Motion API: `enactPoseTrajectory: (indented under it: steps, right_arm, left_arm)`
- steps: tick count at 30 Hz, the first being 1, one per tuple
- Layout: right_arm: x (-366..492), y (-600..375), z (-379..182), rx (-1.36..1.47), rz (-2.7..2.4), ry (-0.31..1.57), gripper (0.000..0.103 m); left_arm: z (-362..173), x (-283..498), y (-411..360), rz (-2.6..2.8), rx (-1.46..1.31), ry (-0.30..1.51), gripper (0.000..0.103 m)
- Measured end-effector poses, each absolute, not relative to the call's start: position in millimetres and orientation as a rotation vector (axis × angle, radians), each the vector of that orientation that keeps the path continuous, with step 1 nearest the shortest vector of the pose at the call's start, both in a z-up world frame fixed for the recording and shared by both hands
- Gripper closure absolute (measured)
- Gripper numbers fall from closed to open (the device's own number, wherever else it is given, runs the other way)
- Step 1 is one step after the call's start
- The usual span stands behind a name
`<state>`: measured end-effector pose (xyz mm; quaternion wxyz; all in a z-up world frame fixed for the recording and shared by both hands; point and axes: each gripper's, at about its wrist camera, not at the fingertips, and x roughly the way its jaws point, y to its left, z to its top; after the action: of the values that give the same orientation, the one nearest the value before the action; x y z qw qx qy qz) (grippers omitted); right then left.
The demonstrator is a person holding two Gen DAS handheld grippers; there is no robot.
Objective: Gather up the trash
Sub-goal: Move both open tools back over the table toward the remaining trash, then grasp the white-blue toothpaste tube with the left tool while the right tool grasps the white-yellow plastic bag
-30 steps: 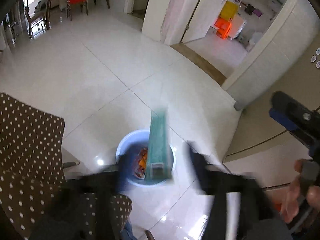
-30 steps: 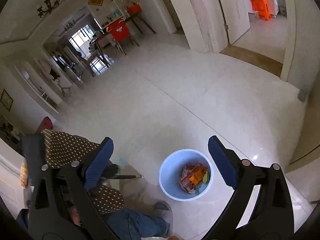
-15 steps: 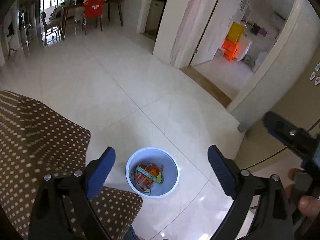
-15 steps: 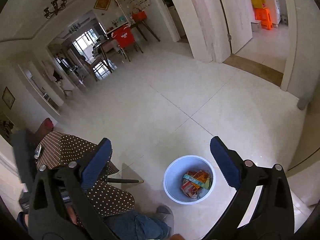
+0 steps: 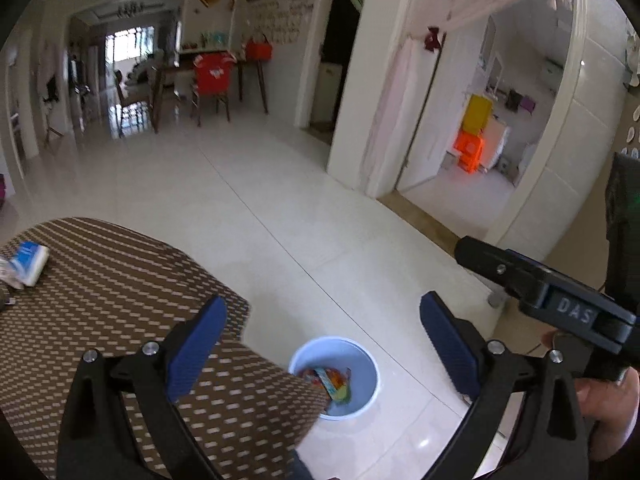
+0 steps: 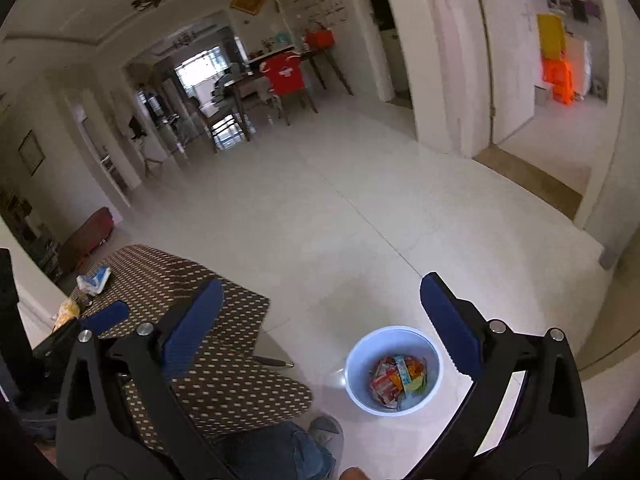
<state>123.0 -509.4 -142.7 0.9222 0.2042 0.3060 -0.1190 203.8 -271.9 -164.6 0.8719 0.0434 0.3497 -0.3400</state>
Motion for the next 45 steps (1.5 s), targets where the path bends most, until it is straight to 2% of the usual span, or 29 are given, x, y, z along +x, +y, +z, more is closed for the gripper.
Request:
enactPoseTrajectory:
  steps: [14, 24, 37, 45]
  right_arm:
    - [172, -390, -115, 0.325, -0.023, 0.636, 0.006]
    - [213, -290, -114, 0.242, 0.132, 0.687, 0.006]
    - [289, -130, -149, 0.181, 0.335, 0.840, 0.006]
    - [338, -52, -181, 0.176, 0.385, 0.953, 0.006]
  left_arm:
    - [-127, 204, -124, -0.533, -0.032, 0.655, 0.008]
    - [-138, 198, -7, -0.324, -0.123, 0.653, 0.008]
    - [-150, 189, 120, -0.016, -0.125, 0.645, 0.008]
    - [-161, 182, 170, 0.120, -0.149, 0.669, 0.008]
